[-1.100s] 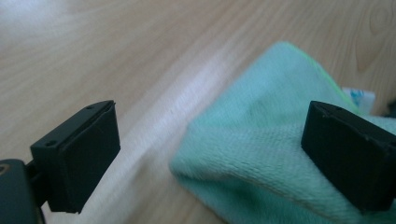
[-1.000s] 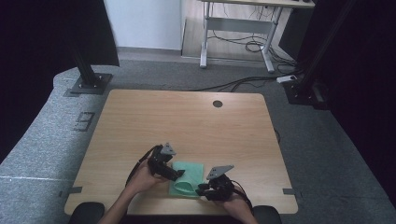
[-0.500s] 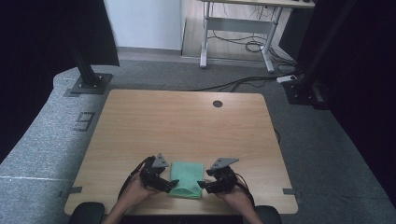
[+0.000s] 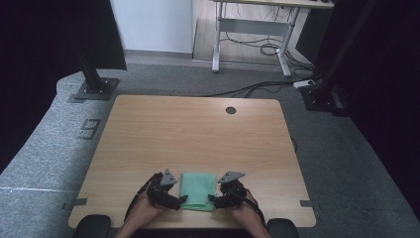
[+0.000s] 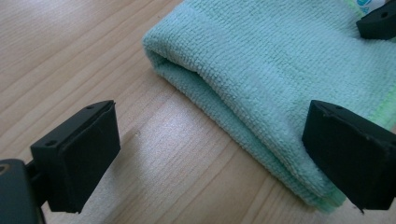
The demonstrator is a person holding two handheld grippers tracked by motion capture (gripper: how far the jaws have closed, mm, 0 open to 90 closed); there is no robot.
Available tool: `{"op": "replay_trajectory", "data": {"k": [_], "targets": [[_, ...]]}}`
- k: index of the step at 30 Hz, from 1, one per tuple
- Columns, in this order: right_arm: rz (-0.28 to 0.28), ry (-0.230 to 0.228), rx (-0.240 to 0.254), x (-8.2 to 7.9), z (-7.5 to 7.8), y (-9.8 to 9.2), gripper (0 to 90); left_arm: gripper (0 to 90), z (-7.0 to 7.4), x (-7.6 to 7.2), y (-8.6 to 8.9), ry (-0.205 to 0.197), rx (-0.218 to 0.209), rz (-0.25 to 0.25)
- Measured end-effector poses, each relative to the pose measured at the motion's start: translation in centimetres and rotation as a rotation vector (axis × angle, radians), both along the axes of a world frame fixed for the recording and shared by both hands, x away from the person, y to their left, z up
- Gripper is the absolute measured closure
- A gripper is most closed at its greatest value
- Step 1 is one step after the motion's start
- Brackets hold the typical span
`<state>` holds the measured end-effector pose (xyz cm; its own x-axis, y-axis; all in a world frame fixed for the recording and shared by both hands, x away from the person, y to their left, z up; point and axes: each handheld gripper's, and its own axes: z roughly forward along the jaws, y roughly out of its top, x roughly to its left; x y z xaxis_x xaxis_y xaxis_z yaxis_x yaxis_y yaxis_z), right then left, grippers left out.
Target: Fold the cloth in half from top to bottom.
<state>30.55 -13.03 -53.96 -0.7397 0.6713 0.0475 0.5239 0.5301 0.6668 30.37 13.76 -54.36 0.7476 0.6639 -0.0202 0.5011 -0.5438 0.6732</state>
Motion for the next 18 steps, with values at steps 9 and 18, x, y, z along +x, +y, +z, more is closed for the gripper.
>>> {"op": "replay_trajectory", "data": {"k": [9,18], "targets": [[-0.008,0.003,0.049,-1.0,0.3,-0.1,24.3,3.4,-0.2,-0.1,-0.1,-0.010,0.000,0.015],[-0.017,-0.013,0.013,-1.4,-0.4,0.0,21.5,4.0,0.3,-0.9,0.3,-0.010,0.007,0.020]]}}
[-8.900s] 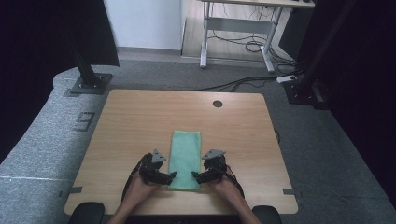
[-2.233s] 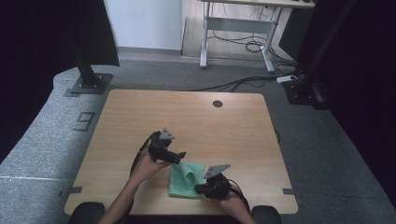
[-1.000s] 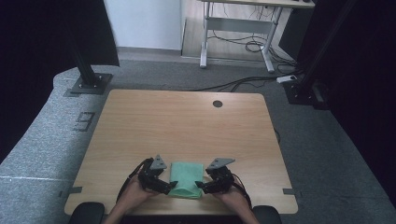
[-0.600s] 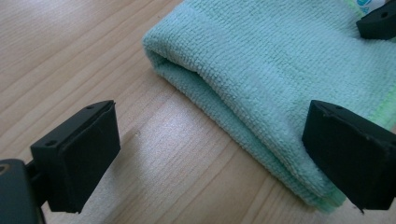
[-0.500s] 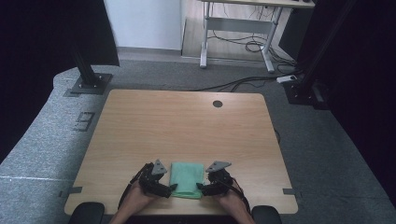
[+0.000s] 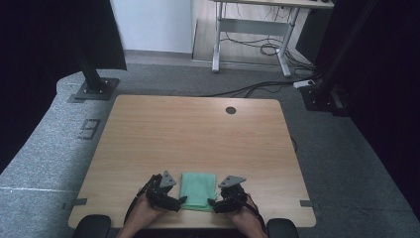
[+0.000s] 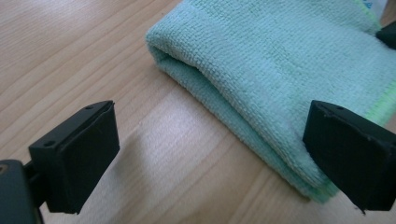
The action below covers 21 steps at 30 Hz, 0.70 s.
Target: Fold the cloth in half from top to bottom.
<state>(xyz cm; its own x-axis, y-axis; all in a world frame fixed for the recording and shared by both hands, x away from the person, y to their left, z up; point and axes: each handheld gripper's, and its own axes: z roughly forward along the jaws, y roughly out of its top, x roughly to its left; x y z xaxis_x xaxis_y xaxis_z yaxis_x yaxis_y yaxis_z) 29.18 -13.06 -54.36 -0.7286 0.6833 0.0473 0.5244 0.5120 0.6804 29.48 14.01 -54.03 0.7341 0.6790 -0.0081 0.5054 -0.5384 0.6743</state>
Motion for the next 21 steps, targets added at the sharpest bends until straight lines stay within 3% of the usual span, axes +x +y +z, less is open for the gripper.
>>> {"op": "replay_trajectory", "data": {"k": [8,12,21], "targets": [[-0.004,0.001,-0.005,0.1,-0.1,0.0,19.6,2.9,-0.3,0.2,-0.1,0.012,0.021,0.029],[-0.010,-0.006,-0.006,0.5,-0.2,-0.1,18.6,0.0,-0.7,0.9,0.2,0.032,-0.006,0.044],[-0.024,-0.016,0.001,1.7,-0.3,-0.2,18.6,0.0,-0.9,2.3,0.2,0.026,-0.023,0.062]]}}
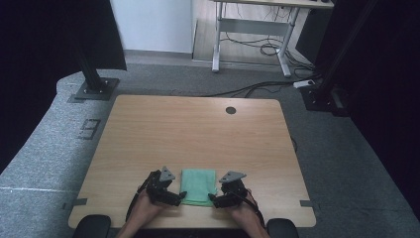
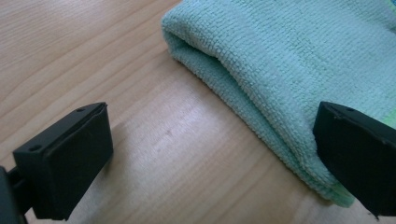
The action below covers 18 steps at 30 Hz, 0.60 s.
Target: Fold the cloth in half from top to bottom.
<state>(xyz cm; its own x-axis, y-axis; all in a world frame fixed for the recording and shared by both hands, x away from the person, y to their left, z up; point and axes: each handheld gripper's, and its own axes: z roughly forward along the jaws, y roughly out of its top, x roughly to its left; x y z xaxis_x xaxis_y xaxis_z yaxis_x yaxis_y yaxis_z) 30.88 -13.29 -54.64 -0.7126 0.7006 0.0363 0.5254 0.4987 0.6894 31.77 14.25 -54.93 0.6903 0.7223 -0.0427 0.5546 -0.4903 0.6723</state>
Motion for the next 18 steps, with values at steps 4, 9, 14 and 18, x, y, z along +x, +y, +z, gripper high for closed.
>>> {"op": "replay_trajectory", "data": {"k": [4,9,14,18], "targets": [[-0.012,0.000,0.002,0.5,-0.1,-0.1,16.7,0.0,0.0,0.6,-0.1,0.000,0.002,0.004],[-0.022,-0.002,-0.001,1.5,-0.1,-0.1,15.8,0.0,0.0,1.4,-0.1,0.000,0.002,0.017],[-0.036,-0.002,0.004,2.4,-0.1,-0.2,14.9,0.0,0.0,2.2,-0.2,0.000,0.004,0.022],[-0.050,-0.004,0.006,3.2,-0.2,-0.2,14.4,0.0,0.0,3.1,-0.4,0.000,0.003,0.026]]}}
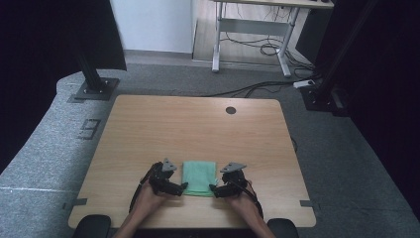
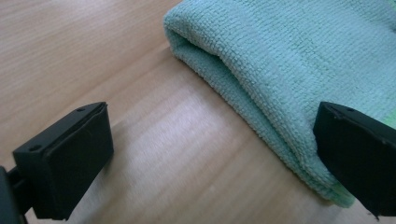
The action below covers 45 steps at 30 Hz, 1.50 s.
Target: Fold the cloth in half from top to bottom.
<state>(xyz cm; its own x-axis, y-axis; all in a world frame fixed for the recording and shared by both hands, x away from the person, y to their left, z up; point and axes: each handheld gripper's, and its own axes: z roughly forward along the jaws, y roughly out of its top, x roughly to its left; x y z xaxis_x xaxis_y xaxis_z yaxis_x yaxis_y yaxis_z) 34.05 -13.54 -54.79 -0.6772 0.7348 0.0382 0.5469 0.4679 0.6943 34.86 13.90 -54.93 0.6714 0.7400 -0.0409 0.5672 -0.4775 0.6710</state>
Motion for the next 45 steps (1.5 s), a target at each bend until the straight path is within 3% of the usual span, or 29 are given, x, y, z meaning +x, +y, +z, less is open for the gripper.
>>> {"op": "replay_trajectory", "data": {"k": [23,45], "targets": [[-0.051,-0.013,0.013,6.1,-0.1,-0.4,14.2,0.0,0.0,5.8,-0.5,-0.001,0.000,0.057],[-0.083,-0.028,0.027,9.8,-0.3,-0.1,14.2,0.0,0.0,9.9,-0.3,0.000,-0.004,0.092]]}}
